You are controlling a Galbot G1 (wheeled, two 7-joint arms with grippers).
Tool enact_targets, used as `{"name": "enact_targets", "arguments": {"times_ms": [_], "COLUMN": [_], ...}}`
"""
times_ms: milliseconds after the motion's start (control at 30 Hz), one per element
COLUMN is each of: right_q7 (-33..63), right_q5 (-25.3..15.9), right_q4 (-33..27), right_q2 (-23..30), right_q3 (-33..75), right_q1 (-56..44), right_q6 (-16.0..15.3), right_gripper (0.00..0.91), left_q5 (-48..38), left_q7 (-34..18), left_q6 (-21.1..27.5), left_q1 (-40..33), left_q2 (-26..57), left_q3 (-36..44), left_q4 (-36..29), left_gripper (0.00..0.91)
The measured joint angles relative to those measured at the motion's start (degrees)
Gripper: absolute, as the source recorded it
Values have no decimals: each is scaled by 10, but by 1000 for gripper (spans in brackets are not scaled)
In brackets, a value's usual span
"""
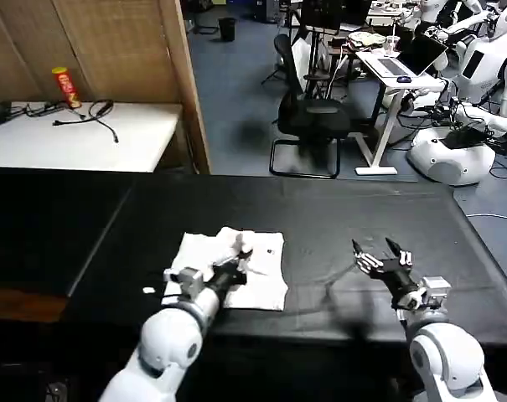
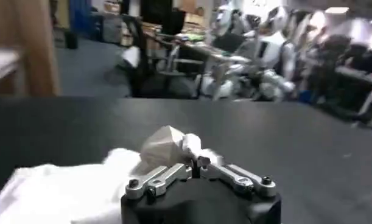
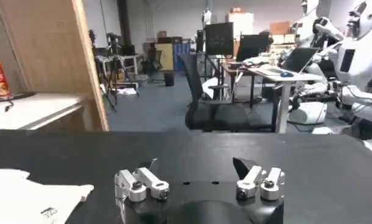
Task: Fold and organize the clothes.
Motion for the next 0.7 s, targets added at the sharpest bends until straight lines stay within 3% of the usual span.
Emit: {"name": "enact_targets", "arguments": {"times_ms": [133,167,700], "right_q7": [-1,-2,-22], "right_q5": [-1,-1,2], "right_q4": [1,2,-10], "right_q2": [1,0,-24], "right_q3": [-2,-3,-77], "right_q1": [-3,-4,19], "right_q6": [0,0,-1], "right_gripper": [878,878,878], "left_q5": [5,6,1], "left_q7": [0,1,17], "left_q6": [-4,-4,-47], "left_q1": [-8,-8,23], "left_q2": [-20,-24,-79], "left_q3": [7,7,10], "left_q4": [15,19,39], "left_gripper": [0,878,878]}}
